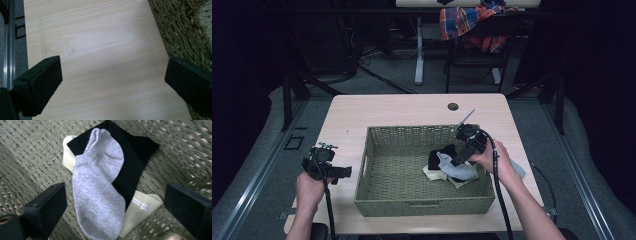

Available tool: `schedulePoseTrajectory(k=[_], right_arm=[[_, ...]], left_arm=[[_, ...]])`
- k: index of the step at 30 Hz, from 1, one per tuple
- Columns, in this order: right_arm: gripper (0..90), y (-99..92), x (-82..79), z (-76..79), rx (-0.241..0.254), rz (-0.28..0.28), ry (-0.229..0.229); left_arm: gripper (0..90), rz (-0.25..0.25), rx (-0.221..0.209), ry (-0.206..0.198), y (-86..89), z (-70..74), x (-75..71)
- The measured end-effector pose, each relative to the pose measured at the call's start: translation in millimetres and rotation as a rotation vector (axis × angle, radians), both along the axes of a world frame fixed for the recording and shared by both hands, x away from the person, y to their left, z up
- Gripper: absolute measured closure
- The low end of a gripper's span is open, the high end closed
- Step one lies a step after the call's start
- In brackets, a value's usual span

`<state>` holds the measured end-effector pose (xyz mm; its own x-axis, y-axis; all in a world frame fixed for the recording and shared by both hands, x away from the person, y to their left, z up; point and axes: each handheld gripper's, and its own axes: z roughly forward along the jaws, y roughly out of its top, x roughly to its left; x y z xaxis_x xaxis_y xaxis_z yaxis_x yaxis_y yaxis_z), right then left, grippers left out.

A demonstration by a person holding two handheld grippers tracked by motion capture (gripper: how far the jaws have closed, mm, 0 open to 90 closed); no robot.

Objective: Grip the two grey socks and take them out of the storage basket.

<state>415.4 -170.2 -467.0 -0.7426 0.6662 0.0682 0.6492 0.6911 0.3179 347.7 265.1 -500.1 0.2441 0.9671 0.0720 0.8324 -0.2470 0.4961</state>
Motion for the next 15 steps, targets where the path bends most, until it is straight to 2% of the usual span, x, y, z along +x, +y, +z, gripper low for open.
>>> schedulePoseTrajectory(k=[2, 4, 7, 10, 13, 15], right_arm=[[9.6, 4.5, 0.7, -4.3, -0.005, 0.006, 0.015], [15.2, 8.6, 1.8, -8.3, -0.012, 0.01, 0.021], [16.4, 14.9, 3.1, -15.0, -0.023, 0.012, 0.036], [25.7, 19.0, 4.4, -22.5, -0.028, 0.005, 0.045], [35.7, 22.8, 5.5, -27.4, -0.067, 0.003, 0.06], [42.8, 25.4, 5.0, -28.9, -0.068, 0.004, 0.056]], left_arm=[[1.5, 0.0, 0.0, 0.0, 0.0, 0.0, 0.0], [1.5, -0.002, 0.0, -0.001, -0.2, -0.1, 0.0], [1.5, -0.002, -0.001, 0.001, 0.1, -0.3, 0.2], [1.5, -0.002, 0.0, 0.001, 0.0, -0.2, 0.1], [1.5, -0.001, 0.002, -0.001, -0.2, -0.2, 0.1], [1.5, -0.001, 0.002, -0.001, -0.4, -0.2, 0.0]])
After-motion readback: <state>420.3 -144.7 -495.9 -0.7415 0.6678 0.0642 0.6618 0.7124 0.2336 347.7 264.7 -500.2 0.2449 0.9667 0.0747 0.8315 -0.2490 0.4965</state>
